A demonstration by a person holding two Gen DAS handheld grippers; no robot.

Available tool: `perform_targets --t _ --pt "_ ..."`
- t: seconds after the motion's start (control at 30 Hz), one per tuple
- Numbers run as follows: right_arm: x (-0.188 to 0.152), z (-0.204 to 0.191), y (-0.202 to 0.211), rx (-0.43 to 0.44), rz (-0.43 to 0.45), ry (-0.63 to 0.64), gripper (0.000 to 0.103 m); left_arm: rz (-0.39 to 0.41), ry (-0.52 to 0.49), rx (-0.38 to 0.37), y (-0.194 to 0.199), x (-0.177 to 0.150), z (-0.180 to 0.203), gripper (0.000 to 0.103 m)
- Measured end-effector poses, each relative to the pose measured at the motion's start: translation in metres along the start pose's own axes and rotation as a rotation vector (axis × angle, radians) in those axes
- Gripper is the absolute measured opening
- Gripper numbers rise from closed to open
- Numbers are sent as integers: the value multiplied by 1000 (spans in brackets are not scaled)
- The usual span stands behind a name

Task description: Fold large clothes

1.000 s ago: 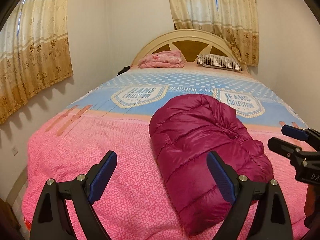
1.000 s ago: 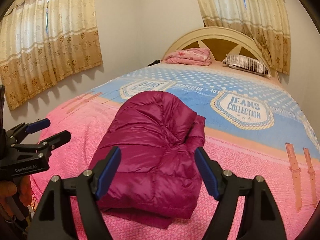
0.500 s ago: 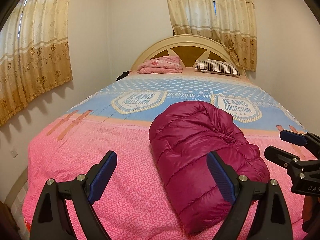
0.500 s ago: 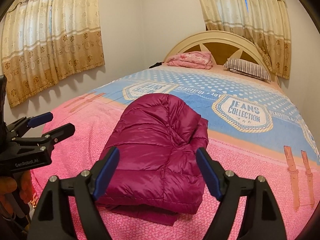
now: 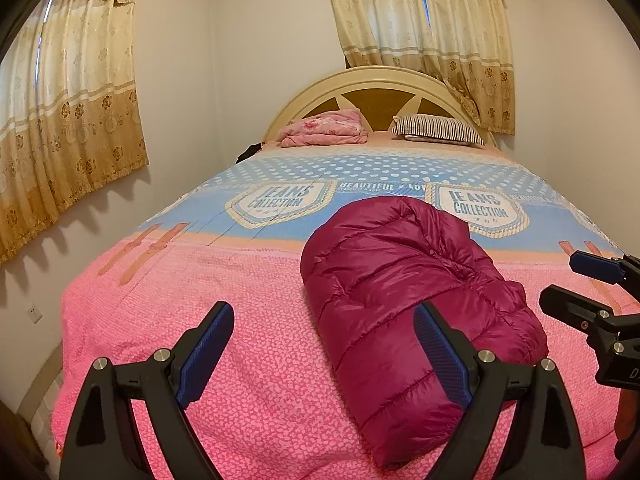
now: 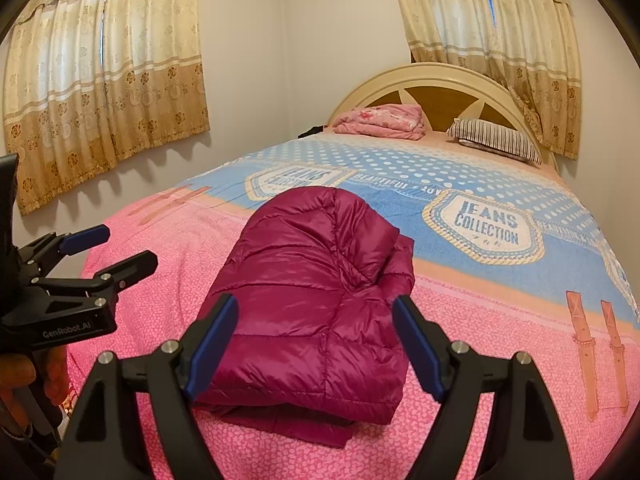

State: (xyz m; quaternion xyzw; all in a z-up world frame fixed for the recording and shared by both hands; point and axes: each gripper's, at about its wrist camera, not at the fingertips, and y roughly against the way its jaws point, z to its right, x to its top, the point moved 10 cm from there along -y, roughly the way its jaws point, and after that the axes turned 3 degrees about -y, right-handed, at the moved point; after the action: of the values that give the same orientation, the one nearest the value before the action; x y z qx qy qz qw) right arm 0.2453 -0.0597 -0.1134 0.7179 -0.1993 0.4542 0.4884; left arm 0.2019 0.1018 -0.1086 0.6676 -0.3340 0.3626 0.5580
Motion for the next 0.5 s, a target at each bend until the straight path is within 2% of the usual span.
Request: perform_targets --t 0.23,0.5 --pt "2 0 3 0 8 1 82 18 -19 30 3 4 2 92" --pt "6 -1 8 -1 25 11 82 18 2 13 3 4 2 92"
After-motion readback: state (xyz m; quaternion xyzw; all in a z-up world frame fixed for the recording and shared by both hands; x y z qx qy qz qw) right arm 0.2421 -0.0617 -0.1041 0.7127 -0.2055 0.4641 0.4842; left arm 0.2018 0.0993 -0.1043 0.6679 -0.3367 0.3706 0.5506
